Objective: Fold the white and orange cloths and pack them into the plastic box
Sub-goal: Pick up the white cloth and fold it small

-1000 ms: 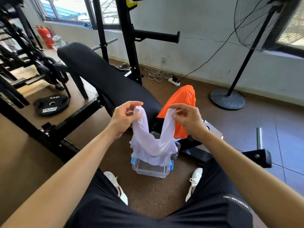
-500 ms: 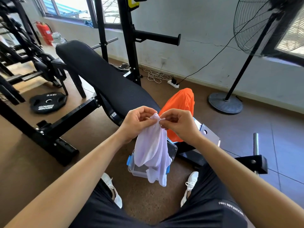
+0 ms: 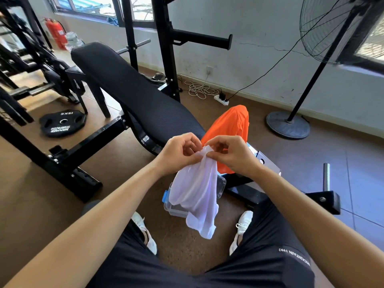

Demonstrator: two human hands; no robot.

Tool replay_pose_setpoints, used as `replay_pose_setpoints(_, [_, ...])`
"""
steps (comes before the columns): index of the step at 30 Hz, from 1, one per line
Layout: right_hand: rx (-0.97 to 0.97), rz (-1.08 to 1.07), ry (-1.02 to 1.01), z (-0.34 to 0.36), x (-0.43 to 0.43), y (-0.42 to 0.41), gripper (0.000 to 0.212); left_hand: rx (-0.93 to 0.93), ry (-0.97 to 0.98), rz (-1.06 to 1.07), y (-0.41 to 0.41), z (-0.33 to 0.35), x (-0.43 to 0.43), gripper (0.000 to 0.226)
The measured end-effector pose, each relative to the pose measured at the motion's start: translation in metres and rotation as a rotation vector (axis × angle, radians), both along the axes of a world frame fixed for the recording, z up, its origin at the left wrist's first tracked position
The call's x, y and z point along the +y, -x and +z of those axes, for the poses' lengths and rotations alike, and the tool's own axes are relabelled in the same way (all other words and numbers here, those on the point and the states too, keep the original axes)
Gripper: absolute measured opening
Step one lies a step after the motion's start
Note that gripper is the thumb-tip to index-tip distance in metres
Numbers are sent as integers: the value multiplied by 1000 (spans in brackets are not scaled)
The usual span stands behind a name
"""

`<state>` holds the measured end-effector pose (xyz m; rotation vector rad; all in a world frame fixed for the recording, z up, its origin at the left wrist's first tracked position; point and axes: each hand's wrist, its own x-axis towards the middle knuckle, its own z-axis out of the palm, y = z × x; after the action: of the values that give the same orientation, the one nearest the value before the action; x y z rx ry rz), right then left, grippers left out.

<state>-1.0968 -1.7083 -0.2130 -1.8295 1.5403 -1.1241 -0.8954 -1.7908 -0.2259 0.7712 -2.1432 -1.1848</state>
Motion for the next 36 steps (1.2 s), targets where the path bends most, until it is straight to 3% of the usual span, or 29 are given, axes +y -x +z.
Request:
replay_pose_setpoints(3, [62,-13,13,2,3,5,11,-199,229,36,-11,-20,-3,20])
replay_pose_setpoints(8, [34,-61,5,9,8,21,10,-320,232,191,-41,-49,-9,29])
replay_pose_setpoints(12, [45,-60,-12,12,8,29,6,-195,209,253,-40,-52,5,29])
replay_pose_setpoints(14, [18,-55,-27,13,6,30,6,-58,164,187,-24,-51,20,22])
replay_pose_setpoints(16, [27,-52,-21,12,4,30,8,7,114,111,-6,-52,34,32])
replay_pose_setpoints(19, [37,-64,-4,9,2,30,8,15,42,97,15,-63,43,42])
replay_pose_setpoints(25, [40,-128,18,1,1,35,7,-5,29,90,24,-77,48,9])
replay_pose_setpoints(30, [28,-151,3,-11,1,39,5,-35,-112,14,16,-75,57,19])
replay_pose_setpoints(36, [-2,-171,-12,-19,3,42,5,-118,-17,-38,-17,-66,55,31])
